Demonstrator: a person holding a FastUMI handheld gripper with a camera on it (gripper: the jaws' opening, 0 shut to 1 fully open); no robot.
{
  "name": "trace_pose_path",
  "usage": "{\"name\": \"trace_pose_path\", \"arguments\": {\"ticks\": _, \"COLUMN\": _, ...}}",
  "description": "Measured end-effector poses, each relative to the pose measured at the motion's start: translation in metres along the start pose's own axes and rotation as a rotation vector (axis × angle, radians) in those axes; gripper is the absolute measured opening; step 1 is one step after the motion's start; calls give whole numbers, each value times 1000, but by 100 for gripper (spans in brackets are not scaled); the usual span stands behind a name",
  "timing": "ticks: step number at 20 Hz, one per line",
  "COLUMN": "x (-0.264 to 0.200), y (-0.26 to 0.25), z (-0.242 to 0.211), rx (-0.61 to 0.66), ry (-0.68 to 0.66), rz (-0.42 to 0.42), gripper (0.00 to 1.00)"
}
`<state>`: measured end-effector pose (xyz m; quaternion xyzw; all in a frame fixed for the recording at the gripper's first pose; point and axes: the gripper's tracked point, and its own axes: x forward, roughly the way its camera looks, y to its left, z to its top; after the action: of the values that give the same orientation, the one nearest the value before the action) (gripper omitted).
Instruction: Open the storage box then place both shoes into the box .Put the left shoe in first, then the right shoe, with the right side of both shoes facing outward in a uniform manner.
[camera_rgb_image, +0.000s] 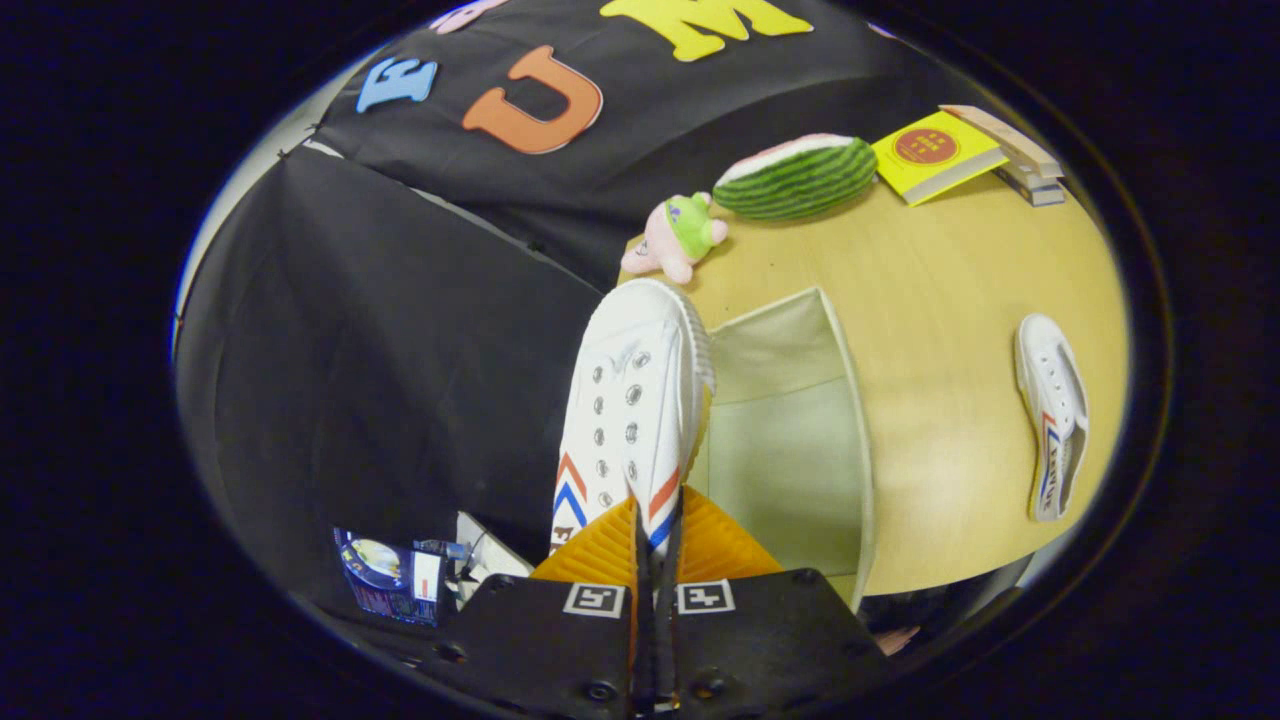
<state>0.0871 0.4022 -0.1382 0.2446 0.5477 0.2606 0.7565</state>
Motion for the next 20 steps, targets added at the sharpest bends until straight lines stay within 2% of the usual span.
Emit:
{"name": "trace_pose_path", "arguments": {"ticks": 6, "x": 47, "y": -26, "z": -20, "rx": 15, "ry": 85, "rz": -100, "gripper": 6}}
{"name": "trace_pose_path", "arguments": {"ticks": 10, "x": 62, "y": -27, "z": -26, "rx": 56, "ry": 146, "rz": -78, "gripper": 6}}
{"name": "trace_pose_path", "arguments": {"ticks": 14, "x": 62, "y": -18, "z": -20, "rx": 46, "ry": 145, "rz": -2, "gripper": 37}}
{"name": "trace_pose_path", "arguments": {"ticks": 15, "x": 66, "y": -18, "z": -21, "rx": 35, "ry": 140, "rz": -5, "gripper": 55}}
{"name": "trace_pose_path", "arguments": {"ticks": 18, "x": 49, "y": -17, "z": -17, "rx": -35, "ry": 92, "rz": -32, "gripper": 74}}
{"name": "trace_pose_path", "arguments": {"ticks": 19, "x": 42, "y": -16, "z": -14, "rx": -63, "ry": 64, "rz": -41, "gripper": 85}}
{"name": "trace_pose_path", "arguments": {"ticks": 20, "x": 31, "y": -13, "z": -11, "rx": -90, "ry": 40, "rz": -47, "gripper": 86}}
